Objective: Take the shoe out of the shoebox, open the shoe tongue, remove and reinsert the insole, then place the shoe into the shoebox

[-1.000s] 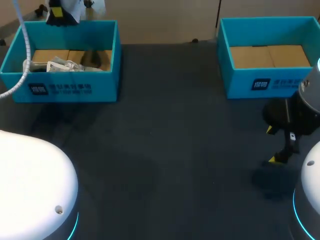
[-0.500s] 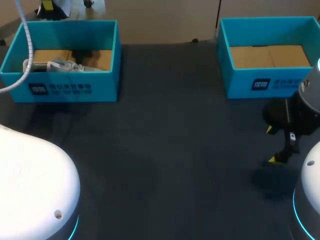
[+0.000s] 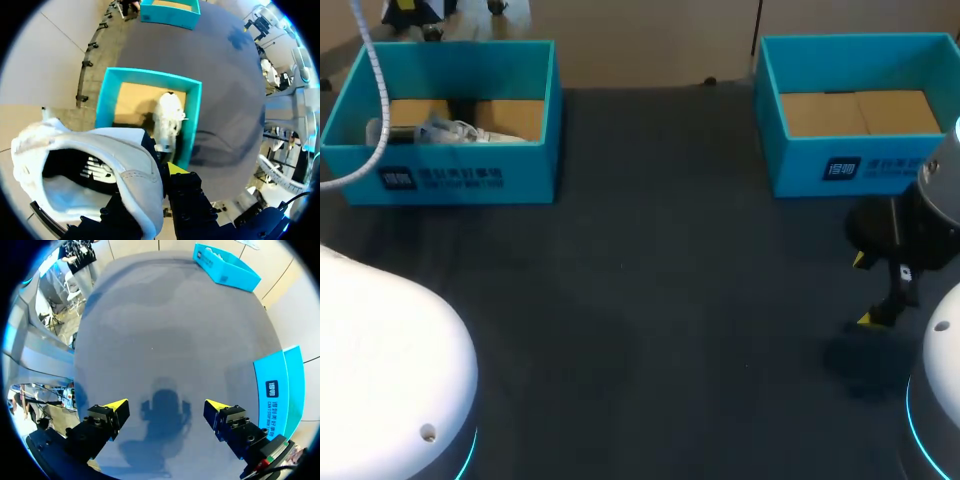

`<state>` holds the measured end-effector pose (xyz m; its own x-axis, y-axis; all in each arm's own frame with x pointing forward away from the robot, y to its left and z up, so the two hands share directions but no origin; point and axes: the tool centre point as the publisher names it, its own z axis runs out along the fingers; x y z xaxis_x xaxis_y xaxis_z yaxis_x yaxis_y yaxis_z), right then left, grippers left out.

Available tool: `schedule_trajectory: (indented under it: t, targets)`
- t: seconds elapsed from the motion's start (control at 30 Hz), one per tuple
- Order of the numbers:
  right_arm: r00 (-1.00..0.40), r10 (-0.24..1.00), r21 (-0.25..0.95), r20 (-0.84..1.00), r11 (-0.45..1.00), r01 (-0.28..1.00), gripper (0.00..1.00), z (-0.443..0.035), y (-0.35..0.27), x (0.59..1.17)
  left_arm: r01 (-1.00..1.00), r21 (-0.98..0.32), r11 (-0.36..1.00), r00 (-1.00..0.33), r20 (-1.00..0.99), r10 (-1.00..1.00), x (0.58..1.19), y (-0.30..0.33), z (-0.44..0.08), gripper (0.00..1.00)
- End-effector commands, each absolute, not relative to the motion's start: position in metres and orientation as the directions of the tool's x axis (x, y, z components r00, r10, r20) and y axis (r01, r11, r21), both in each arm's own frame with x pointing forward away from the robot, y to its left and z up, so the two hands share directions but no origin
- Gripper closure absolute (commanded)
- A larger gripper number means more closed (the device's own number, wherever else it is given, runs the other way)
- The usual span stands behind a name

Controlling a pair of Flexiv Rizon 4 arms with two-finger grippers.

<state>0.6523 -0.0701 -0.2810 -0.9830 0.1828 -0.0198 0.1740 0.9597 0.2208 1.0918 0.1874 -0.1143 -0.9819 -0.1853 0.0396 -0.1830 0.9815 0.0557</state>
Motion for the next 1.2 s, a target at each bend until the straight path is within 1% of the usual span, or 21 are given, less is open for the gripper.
schedule_trajectory:
  t: [0.03, 0.07, 0.3, 0.47, 0.53, 0.6, 0.73, 0.83, 0.93, 0.97, 1.2]
  targets:
    - [-0.983, 0.183, 0.22, -0.021, 0.96, 0.174, 0.0, -0.282, -0.07, 0.652, -0.159, 0.068, 0.985, -0.98, 0.109, -0.165, 1.148, 0.203, -0.122, 1.0]
    - [-0.983, 0.183, 0.22, -0.021, 0.96, 0.174, 0.0, -0.282, -0.07, 0.652, -0.119, 0.073, 0.99, -0.986, 0.11, -0.126, 1.151, 0.204, -0.125, 1.0]
    - [-0.983, 0.183, 0.22, -0.021, 0.96, 0.174, 0.0, -0.282, -0.07, 0.652, -0.018, 0.064, 0.998, -0.991, 0.129, -0.026, 1.165, 0.219, -0.136, 1.0]
    - [-0.983, 0.183, 0.22, -0.021, 0.96, 0.174, 0.0, -0.282, -0.07, 0.652, 0.216, 0.065, 0.974, -0.972, 0.109, 0.209, 1.162, 0.231, -0.14, 1.0]
    - [-0.983, 0.183, 0.22, -0.021, 0.96, 0.174, 0.0, -0.282, -0.07, 0.652, 0.334, 0.065, 0.94, -0.94, 0.088, 0.328, 1.16, 0.24, -0.14, 1.0]
    - [-0.983, 0.183, 0.22, -0.021, 0.96, 0.174, 0.0, -0.282, -0.07, 0.652, 0.44, 0.103, 0.892, -0.898, 0.049, 0.437, 1.157, 0.249, -0.139, 1.0]
    - [-0.983, 0.183, 0.22, -0.021, 0.96, 0.174, 0.0, -0.282, -0.07, 0.652, 0.578, 0.161, 0.8, -0.812, 0.017, 0.583, 1.147, 0.264, -0.133, 1.0]
    - [-0.983, 0.183, 0.22, -0.021, 0.96, 0.174, 0.0, -0.282, -0.07, 0.652, 0.677, 0.204, 0.707, -0.724, 0.015, 0.69, 1.136, 0.274, -0.128, 1.0]
    - [-0.983, 0.183, 0.22, -0.021, 0.96, 0.174, 0.0, -0.282, -0.07, 0.652, 0.777, 0.212, 0.593, -0.614, 0.046, 0.788, 1.126, 0.283, -0.131, 1.0]
    - [-0.983, 0.183, 0.22, -0.021, 0.96, 0.174, 0.0, -0.282, -0.07, 0.652, 0.793, 0.228, 0.565, -0.59, 0.056, 0.806, 1.125, 0.285, -0.136, 1.0]
    - [-0.983, 0.183, 0.22, -0.021, 0.96, 0.174, 0.0, -0.282, -0.07, 0.652, 0.793, 0.228, 0.565, -0.59, 0.056, 0.806, 1.125, 0.285, -0.136, 1.0]
